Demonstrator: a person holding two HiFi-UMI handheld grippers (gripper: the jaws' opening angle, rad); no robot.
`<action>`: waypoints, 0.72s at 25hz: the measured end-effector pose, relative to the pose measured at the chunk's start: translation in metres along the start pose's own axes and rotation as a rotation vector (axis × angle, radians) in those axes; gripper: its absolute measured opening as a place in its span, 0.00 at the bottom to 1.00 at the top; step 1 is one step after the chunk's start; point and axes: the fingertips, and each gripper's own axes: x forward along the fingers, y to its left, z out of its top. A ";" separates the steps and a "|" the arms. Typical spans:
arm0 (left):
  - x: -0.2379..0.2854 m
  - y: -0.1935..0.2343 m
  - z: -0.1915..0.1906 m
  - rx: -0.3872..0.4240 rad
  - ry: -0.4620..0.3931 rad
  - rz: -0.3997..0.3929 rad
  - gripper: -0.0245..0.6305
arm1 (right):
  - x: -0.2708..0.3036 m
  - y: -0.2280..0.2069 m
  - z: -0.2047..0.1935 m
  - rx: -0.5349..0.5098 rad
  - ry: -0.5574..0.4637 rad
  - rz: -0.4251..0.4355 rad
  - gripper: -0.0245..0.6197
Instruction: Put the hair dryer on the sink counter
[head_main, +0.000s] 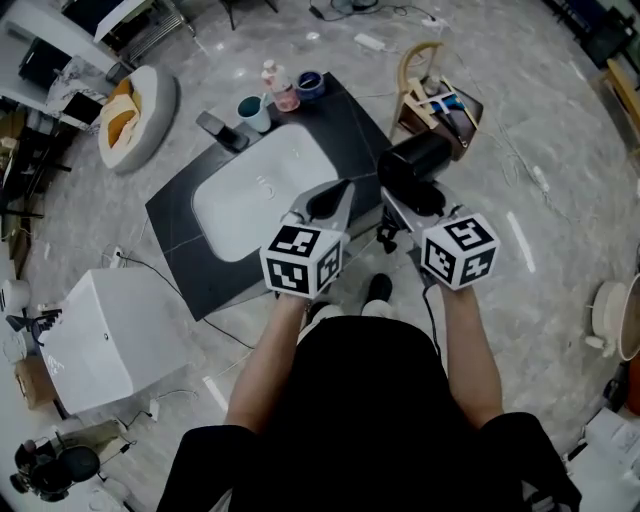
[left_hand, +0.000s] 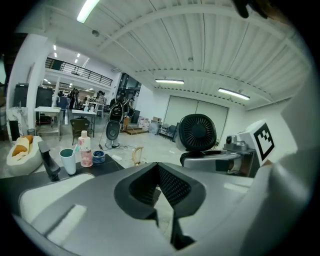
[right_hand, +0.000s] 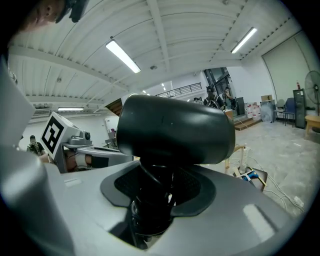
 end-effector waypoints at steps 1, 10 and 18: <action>0.003 0.001 -0.001 -0.008 -0.001 0.015 0.04 | 0.003 -0.003 -0.001 -0.003 0.014 0.011 0.31; 0.011 0.010 -0.013 -0.075 -0.013 0.138 0.04 | 0.029 -0.026 -0.021 -0.013 0.119 0.106 0.31; 0.018 0.018 -0.024 -0.108 0.007 0.175 0.04 | 0.053 -0.041 -0.040 -0.002 0.186 0.119 0.31</action>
